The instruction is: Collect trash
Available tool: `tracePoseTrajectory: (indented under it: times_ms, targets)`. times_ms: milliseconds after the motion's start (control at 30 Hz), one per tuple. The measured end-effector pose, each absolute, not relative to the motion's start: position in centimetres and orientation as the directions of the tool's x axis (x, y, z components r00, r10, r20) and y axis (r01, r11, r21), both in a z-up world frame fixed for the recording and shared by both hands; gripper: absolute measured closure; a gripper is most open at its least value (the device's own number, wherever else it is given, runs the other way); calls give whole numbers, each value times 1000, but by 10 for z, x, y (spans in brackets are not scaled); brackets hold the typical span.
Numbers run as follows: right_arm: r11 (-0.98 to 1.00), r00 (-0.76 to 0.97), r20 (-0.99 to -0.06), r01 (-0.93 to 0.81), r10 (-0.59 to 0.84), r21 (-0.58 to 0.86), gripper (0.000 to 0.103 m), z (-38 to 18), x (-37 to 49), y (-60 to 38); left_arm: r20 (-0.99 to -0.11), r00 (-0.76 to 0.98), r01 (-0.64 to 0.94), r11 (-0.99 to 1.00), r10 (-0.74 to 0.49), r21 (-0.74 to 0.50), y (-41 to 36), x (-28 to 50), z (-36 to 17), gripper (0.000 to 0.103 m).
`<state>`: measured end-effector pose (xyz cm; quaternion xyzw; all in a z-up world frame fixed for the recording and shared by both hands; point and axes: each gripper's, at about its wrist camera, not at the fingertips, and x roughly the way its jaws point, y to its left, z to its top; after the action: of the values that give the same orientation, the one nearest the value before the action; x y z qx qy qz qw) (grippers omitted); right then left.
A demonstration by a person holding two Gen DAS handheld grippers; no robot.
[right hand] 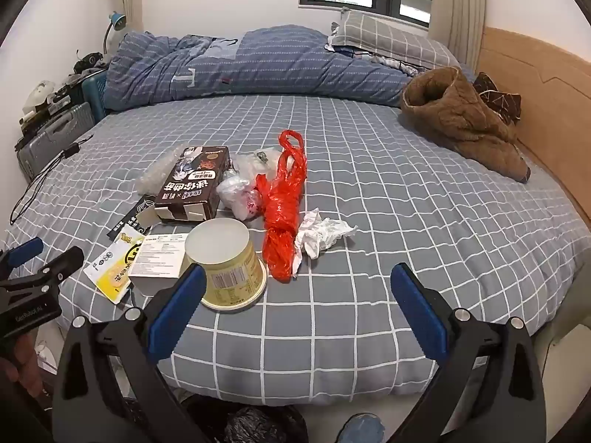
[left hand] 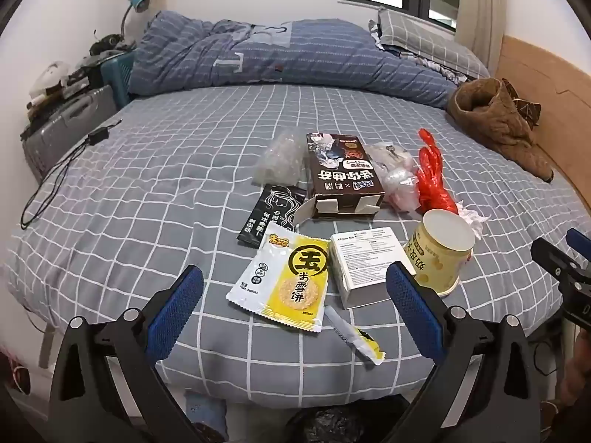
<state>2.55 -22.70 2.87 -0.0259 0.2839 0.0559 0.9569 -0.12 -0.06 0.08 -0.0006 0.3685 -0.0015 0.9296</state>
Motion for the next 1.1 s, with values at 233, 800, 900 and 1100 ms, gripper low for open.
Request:
tracePoseTrajectory:
  times_ms: [233, 800, 900, 1100]
  targets:
    - [993, 835, -543, -120, 90, -20, 7, 26, 25, -225, -698, 716, 13, 1000, -19, -14, 4, -1, 0, 6]
    - [992, 833, -545, -124, 89, -27, 7, 23, 26, -222, -720, 694, -5, 1000, 9, 8, 3, 8, -10, 6]
    - [992, 837, -540, -125, 91, -27, 7, 25, 25, -222, -723, 691, -4, 1000, 8, 7, 2, 9, -10, 6]
    - [992, 838, -537, -125, 91, -26, 7, 26, 25, -222, -723, 691, -2, 1000, 14, 18, 0, 9, -11, 6]
